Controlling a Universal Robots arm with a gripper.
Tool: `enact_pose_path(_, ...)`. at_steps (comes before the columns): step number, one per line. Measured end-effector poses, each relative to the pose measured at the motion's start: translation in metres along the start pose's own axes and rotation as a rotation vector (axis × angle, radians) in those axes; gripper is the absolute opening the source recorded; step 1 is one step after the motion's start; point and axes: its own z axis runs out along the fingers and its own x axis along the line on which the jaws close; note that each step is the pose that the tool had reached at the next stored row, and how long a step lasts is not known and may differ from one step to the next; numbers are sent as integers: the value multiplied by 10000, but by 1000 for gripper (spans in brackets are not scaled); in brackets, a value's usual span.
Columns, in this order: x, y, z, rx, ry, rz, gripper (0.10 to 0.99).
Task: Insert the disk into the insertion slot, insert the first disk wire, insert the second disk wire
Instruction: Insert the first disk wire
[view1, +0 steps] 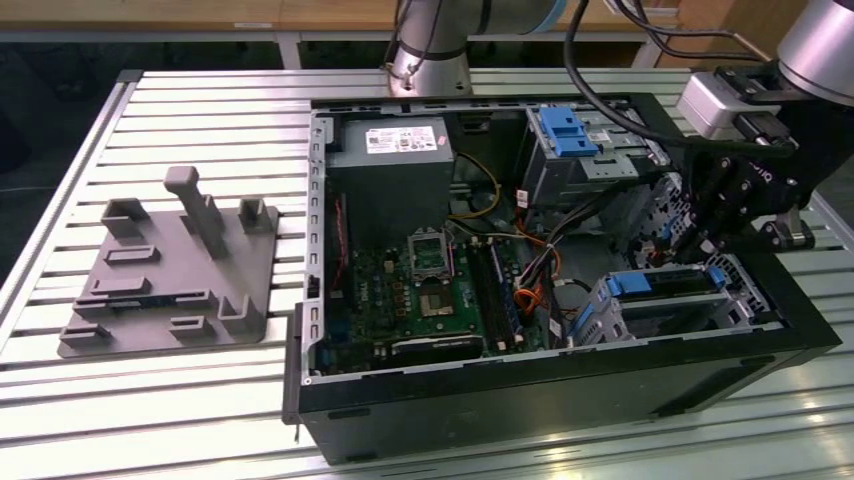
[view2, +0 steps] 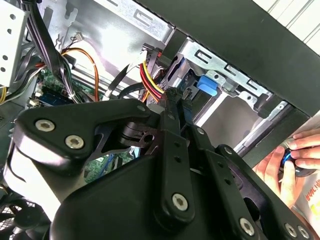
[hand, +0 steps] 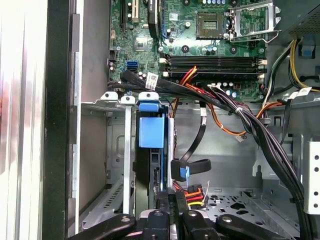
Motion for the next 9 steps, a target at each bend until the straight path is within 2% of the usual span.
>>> enact_pose_path(9,29,0,4,-1,-2,-1,165)
